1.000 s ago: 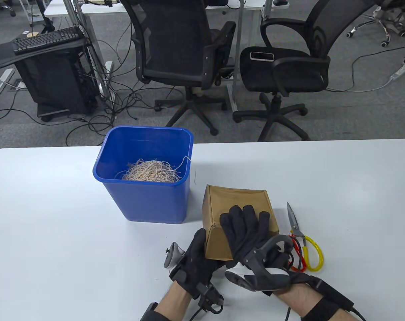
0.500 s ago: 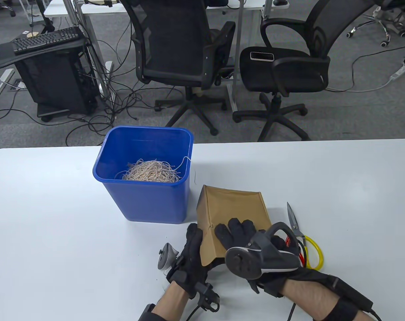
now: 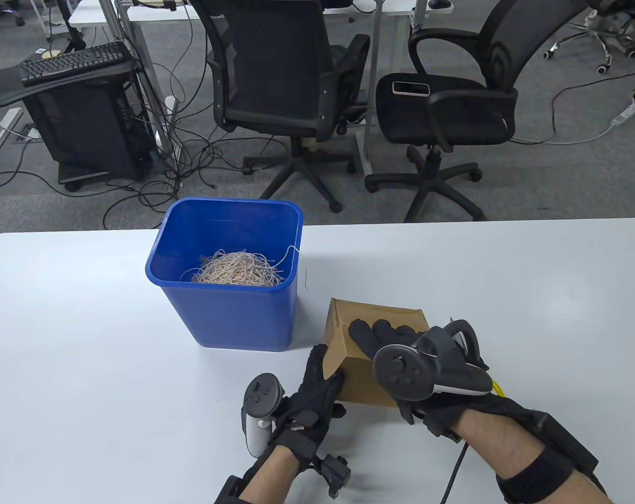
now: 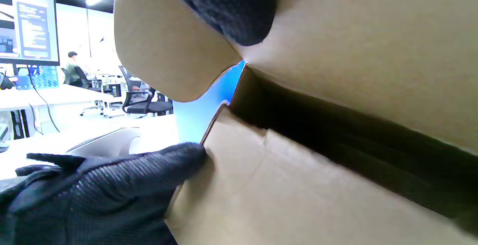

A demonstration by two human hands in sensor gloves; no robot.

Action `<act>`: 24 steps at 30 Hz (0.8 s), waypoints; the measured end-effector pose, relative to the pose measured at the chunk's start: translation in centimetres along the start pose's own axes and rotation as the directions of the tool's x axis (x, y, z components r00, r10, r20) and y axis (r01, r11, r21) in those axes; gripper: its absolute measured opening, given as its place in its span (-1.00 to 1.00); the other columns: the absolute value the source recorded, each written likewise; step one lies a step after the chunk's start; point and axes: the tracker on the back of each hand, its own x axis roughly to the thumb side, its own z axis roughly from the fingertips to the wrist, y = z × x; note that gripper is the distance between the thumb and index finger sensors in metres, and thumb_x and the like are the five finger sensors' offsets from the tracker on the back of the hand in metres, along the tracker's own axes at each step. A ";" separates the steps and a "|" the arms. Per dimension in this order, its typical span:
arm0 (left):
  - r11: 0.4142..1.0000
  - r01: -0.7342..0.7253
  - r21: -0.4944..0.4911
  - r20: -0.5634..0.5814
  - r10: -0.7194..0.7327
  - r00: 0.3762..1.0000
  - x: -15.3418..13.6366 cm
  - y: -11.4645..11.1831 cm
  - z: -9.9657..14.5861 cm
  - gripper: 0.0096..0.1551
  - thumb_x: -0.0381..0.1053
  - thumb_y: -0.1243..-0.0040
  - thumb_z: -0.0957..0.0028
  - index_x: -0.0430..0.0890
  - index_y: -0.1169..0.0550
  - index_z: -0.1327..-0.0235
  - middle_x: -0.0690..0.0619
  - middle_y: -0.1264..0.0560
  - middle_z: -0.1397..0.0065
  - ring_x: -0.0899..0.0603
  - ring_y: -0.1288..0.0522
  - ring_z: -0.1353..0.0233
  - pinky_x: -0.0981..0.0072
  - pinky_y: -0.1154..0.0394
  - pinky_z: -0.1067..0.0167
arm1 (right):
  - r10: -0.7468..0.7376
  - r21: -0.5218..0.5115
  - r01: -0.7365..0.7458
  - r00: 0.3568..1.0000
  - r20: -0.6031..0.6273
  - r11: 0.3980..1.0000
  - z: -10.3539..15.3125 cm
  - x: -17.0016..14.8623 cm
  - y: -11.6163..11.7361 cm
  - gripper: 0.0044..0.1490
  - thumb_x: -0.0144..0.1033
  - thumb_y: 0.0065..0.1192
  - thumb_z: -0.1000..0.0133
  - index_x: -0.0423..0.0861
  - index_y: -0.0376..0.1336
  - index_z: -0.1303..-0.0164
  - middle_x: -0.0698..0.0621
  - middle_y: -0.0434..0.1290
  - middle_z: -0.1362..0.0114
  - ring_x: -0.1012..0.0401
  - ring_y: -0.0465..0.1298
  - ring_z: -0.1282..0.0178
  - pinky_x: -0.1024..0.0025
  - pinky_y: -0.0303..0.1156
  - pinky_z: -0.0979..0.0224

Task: Cut the packaging cotton rope with scissors

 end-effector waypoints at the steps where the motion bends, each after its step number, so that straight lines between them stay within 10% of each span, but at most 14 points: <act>1: 1.000 0.004 0.019 -0.010 -0.004 1.000 0.0 0.0 0.0 -0.14 0.21 0.03 -0.22 0.02 0.11 -0.60 -0.53 0.20 -0.48 -0.63 -0.21 -0.43 -0.49 -0.27 -0.20 | 0.002 0.009 -0.002 1.000 -0.003 1.000 0.0 0.0 0.0 -0.30 -0.56 0.29 -0.04 -0.23 0.29 -0.48 -0.47 0.56 -0.35 -0.40 0.63 -0.09 -0.27 0.61 0.08; 9: 0.990 0.067 0.126 -0.085 -0.057 0.995 0.5 0.3 0.0 0.25 0.57 -0.05 -0.08 -0.26 0.17 -0.47 -0.57 0.18 -0.46 -0.73 -0.15 -0.39 -0.54 -0.30 -0.13 | -0.075 0.037 0.073 0.997 0.037 0.997 -0.2 1.2 0.4 -0.30 -0.57 0.29 -0.05 -0.22 0.29 -0.48 -0.47 0.55 -0.35 -0.40 0.63 -0.09 -0.27 0.60 0.08; 20: 0.987 -0.049 0.154 -0.030 0.055 0.998 -0.5 0.6 -0.4 0.25 0.36 -0.23 -0.08 -0.21 0.28 -0.44 -0.48 0.33 -0.46 -0.73 -0.03 -0.37 -0.56 -0.26 -0.16 | 0.112 -0.123 -0.116 0.993 -0.038 0.986 -3.4 -1.7 -4.0 -0.29 -0.52 0.32 -0.02 -0.10 0.34 -0.46 -0.32 0.60 -0.39 -0.28 0.64 -0.16 -0.26 0.56 -0.07; 24: 0.983 -0.054 0.174 -0.020 0.058 0.998 -0.3 1.2 -0.3 0.24 0.35 -0.22 -0.08 -0.21 0.27 -0.45 -0.48 0.33 -0.46 -0.73 -0.02 -0.36 -0.56 -0.24 -0.15 | -0.035 -0.064 0.030 0.996 -0.078 0.998 -6.0 -4.9 -6.1 -0.24 -0.51 0.37 -0.02 -0.12 0.29 -0.52 -0.33 0.55 -0.44 -0.29 0.60 -0.20 -0.32 0.50 -0.13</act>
